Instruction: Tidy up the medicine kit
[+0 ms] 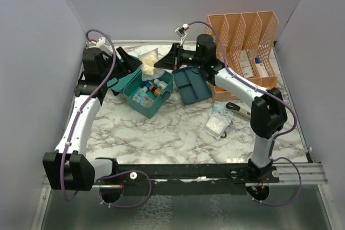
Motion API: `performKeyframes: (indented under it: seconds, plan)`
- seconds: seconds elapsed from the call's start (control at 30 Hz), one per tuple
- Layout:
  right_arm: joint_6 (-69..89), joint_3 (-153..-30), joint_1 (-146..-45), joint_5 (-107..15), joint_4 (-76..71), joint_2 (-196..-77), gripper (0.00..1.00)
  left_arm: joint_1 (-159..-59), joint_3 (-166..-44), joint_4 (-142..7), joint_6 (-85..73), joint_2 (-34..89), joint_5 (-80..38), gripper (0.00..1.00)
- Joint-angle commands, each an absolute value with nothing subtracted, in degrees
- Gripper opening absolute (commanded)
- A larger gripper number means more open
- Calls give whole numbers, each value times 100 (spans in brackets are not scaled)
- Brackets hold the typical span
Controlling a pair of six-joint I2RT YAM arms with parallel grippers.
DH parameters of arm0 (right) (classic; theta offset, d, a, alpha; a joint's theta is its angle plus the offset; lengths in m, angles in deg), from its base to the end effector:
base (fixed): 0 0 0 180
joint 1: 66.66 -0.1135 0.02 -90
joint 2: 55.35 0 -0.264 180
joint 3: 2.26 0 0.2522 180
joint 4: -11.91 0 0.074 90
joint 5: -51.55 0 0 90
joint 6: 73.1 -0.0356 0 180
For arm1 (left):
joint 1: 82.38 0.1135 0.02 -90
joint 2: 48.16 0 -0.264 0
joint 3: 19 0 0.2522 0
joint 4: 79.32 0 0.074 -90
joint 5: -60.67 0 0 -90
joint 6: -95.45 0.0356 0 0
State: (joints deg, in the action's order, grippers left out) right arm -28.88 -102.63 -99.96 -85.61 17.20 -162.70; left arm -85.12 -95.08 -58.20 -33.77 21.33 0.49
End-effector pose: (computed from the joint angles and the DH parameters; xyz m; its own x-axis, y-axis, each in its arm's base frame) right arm 0.3595 0.2674 0.3319 -0.7238 0.1076 -0.6816 -0.6699 0.1273 0.7314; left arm 0.2784 -0.0310 0.3634 -0.5244 -0.5241 -0.6711 0.2462 0.6611 -0.7087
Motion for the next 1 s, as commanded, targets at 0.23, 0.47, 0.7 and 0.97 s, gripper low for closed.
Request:
performKeyframes:
  seconds: [0.23,0.47,0.7,0.97]
  plan:
    - [-316,-11933,-10498,-7360,-1757,-17230,4,-8477,-10037,-3702,-2819,2368,-2847,69]
    - [760,-12840,-10865,-7283,-2945,-17939,4,-8475,-9485,-3684,-3035,2514,-2730,70]
    - [1703,-13291,-11076,-7363,-3427,-18387,5,-8475,-9485,-3682,-2941,2642,-2863,70]
    - [2500,-13882,-11095,-7963,-3866,-18871,6,-8475,-10061,-3593,-2782,2815,-3092,69]
